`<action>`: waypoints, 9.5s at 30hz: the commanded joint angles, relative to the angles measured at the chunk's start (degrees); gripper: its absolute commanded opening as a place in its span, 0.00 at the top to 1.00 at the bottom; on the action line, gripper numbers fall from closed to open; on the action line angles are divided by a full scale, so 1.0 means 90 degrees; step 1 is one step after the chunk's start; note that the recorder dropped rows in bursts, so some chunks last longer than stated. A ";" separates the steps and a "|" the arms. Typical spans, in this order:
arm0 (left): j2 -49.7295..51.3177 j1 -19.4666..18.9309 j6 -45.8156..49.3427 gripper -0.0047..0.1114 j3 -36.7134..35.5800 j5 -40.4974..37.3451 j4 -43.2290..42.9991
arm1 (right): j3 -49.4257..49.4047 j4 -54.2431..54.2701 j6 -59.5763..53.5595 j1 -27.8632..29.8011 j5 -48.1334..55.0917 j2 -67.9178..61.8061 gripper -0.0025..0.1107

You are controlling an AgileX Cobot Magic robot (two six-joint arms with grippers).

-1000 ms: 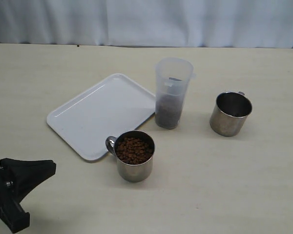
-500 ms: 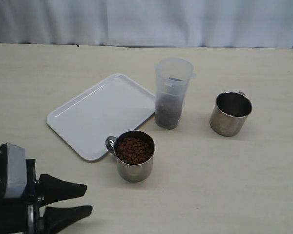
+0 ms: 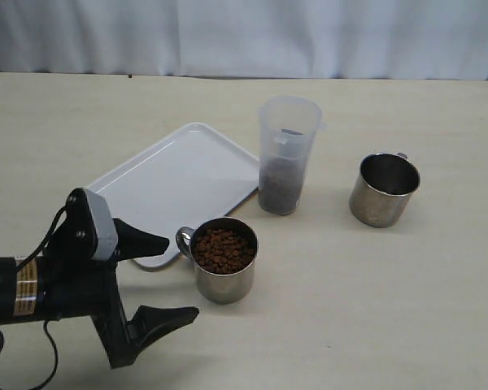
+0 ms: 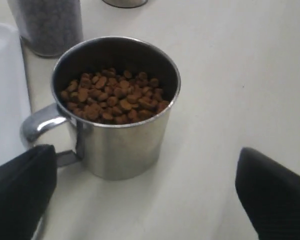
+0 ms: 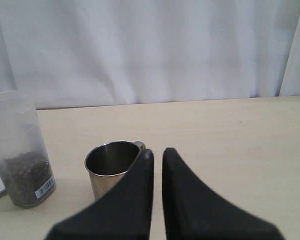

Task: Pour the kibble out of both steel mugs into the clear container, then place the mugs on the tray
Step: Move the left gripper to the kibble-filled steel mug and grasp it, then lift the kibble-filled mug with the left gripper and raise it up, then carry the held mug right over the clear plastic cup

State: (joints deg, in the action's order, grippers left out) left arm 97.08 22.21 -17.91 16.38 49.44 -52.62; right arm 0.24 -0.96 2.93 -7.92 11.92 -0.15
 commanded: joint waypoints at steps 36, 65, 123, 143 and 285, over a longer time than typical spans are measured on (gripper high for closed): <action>0.0722 0.0053 -0.0799 0.28 0.1558 -0.0868 -0.1311 | -0.0027 0.0011 -0.0041 -0.0022 0.0017 0.0017 0.93; 0.1798 0.0568 -0.2962 0.28 0.3589 -0.1437 -0.3863 | -0.0027 0.0011 -0.0041 -0.0022 0.0017 0.0017 0.93; 0.2880 0.0580 -0.1792 0.28 0.4317 -0.0841 -0.2905 | -0.0027 0.0011 -0.0041 -0.0022 0.0017 0.0017 0.93; 0.2116 0.0484 -0.3038 0.96 0.4364 -0.0887 -0.4129 | -0.0027 0.0011 -0.0041 -0.0022 0.0017 0.0017 0.93; -0.0066 0.2506 -0.6321 0.96 0.4729 -0.7718 -0.5259 | -0.0027 0.0011 -0.0041 -0.0022 0.0017 0.0017 0.93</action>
State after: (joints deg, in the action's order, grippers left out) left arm 96.78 43.58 -75.28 58.11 -16.14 -100.15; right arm 0.24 -0.96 2.93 -7.92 12.02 -0.15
